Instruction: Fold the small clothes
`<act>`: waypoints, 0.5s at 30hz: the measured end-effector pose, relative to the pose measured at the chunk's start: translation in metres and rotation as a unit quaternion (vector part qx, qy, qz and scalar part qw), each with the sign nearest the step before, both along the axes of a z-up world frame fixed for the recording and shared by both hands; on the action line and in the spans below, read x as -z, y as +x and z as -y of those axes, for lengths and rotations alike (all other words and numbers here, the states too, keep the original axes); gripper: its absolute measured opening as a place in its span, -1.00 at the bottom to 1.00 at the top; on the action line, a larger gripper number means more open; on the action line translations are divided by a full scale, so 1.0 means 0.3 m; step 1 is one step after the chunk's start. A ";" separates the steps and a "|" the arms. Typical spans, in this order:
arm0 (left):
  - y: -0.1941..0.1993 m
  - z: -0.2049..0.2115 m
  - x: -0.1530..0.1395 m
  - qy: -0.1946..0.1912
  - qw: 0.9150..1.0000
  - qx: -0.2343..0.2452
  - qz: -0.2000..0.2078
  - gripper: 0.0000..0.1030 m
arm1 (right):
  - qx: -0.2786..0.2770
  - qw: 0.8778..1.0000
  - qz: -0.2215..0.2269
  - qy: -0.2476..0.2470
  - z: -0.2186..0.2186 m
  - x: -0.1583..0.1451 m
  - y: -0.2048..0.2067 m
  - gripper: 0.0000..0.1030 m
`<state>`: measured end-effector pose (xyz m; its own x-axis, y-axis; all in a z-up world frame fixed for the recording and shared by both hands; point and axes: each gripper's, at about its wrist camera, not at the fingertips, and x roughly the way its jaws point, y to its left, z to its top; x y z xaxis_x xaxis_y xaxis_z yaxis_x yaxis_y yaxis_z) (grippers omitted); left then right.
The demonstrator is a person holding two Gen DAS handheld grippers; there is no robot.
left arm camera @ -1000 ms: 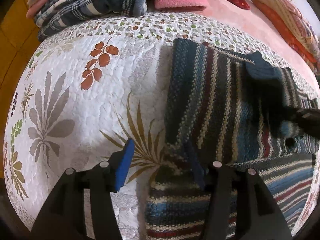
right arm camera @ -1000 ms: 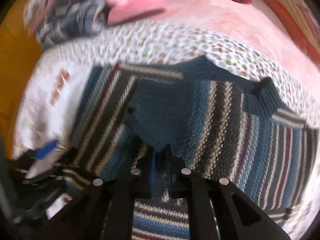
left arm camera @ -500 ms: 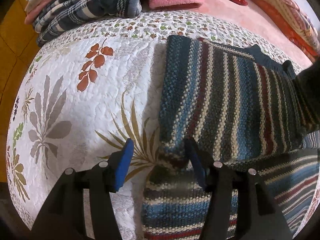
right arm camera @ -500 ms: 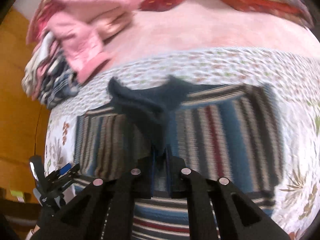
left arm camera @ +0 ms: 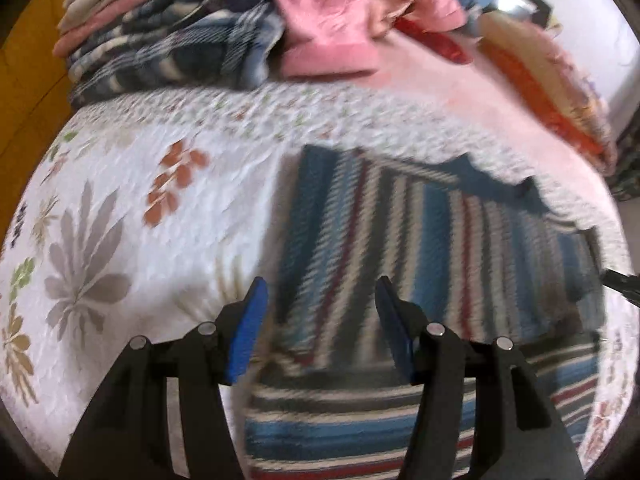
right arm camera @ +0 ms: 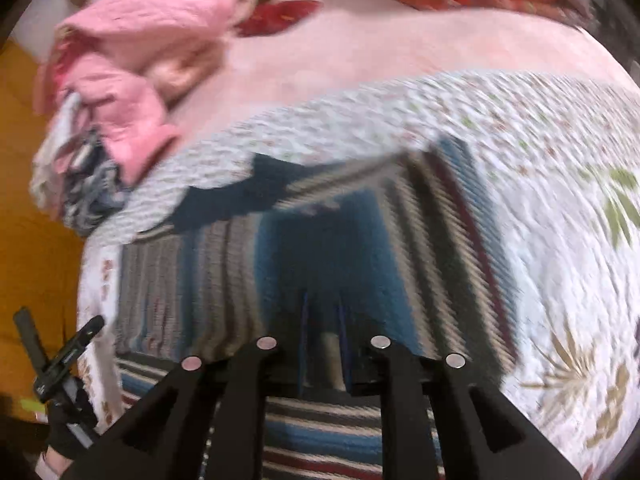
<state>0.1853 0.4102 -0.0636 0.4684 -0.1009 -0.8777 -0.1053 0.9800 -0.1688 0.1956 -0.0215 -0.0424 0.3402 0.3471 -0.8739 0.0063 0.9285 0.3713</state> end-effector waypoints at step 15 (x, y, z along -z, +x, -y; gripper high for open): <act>-0.017 0.076 0.099 0.028 0.996 0.035 -0.081 0.14 | 0.023 0.997 -0.071 -0.009 0.014 0.180 -0.037 -0.57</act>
